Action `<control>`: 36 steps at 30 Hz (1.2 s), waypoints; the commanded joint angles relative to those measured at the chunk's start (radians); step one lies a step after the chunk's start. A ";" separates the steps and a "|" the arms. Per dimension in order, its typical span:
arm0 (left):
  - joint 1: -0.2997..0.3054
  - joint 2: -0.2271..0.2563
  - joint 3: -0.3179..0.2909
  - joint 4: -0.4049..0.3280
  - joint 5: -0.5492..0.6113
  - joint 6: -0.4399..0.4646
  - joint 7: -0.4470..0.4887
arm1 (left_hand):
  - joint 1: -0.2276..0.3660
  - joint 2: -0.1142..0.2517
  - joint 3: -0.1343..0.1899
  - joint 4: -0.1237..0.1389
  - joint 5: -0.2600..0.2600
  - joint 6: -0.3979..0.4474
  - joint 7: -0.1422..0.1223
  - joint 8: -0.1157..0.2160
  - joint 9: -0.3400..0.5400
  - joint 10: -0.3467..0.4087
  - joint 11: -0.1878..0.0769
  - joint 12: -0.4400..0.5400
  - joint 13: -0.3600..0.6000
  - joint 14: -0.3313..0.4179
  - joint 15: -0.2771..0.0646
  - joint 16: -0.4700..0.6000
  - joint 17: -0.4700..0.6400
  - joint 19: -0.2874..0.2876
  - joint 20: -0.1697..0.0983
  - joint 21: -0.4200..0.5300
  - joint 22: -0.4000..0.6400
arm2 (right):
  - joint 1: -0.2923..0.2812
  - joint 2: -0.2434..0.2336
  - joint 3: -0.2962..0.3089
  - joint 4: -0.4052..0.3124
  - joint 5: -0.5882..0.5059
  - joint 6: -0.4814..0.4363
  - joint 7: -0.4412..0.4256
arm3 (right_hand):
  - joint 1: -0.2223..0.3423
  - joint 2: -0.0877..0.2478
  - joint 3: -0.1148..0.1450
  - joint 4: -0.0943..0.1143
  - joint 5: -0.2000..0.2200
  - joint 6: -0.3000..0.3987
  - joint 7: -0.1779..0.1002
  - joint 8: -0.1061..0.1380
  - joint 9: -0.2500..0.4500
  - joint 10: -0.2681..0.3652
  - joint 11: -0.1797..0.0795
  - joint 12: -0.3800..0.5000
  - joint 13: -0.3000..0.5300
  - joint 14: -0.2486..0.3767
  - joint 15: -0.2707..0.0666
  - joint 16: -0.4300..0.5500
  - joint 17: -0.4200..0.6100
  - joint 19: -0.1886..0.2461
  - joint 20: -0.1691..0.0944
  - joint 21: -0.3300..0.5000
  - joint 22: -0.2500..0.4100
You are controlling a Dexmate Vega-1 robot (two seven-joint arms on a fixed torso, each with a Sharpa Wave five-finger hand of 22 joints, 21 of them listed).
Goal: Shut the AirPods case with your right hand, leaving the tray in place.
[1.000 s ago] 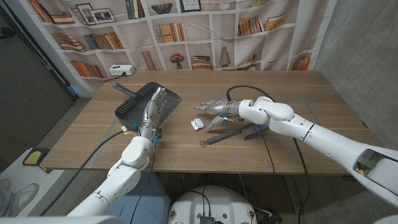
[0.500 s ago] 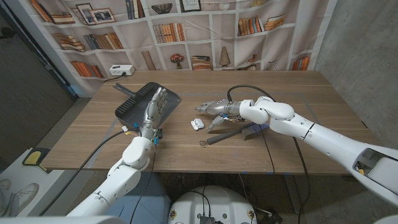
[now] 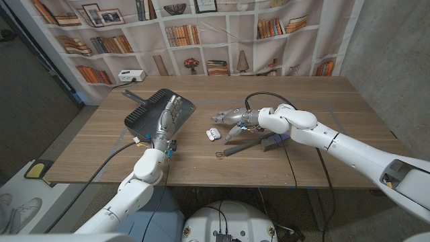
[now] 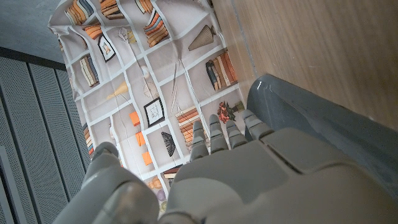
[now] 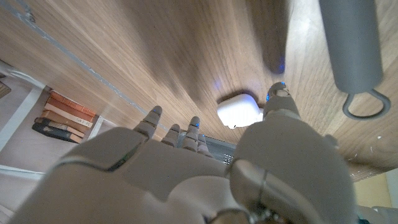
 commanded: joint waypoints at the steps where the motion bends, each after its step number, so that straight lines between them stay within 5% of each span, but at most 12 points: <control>1: 0.003 -0.008 0.007 0.006 0.010 -0.018 0.000 | 0.004 -0.012 -0.004 0.000 0.009 0.005 -0.003 0.006 0.001 0.003 0.000 0.007 0.003 0.007 -0.002 0.004 0.002 -0.001 0.002 -0.001 0.002 | 0.001 0.004 -0.003 0.008 0.016 -0.008 0.009 | -0.013 0.002 -0.007 0.001 0.004 -0.263 0.002 0.000 0.003 -0.007 -0.002 0.001 0.002 -0.064 0.000 0.003 0.002 -0.008 -0.004 -0.003 0.000; 16: 0.019 -0.007 0.006 -0.006 0.022 -0.022 0.010 | 0.020 -0.010 -0.005 -0.005 0.015 -0.003 -0.008 0.003 0.001 0.004 -0.005 0.007 0.004 0.009 -0.006 0.003 0.001 0.005 -0.005 0.000 0.002 | 0.007 0.009 -0.013 0.016 0.017 -0.007 0.007 | -0.042 0.001 -0.019 0.017 0.003 -0.261 0.003 0.001 0.003 -0.008 -0.004 0.001 0.003 -0.063 -0.004 0.005 0.005 -0.007 -0.016 -0.003 0.001; 36: 0.013 -0.020 0.014 0.015 0.031 -0.034 0.012 | 0.031 -0.005 -0.006 -0.006 0.019 -0.009 -0.011 0.002 0.001 0.004 -0.006 0.006 0.004 0.009 -0.007 0.002 0.001 0.000 -0.005 -0.002 0.002 | 0.002 0.013 -0.021 0.038 0.016 0.004 -0.024 | -0.020 0.017 -0.011 0.009 0.010 -0.250 -0.004 0.006 0.003 0.006 -0.013 0.008 0.004 -0.055 -0.017 0.006 0.003 -0.002 -0.030 -0.001 0.001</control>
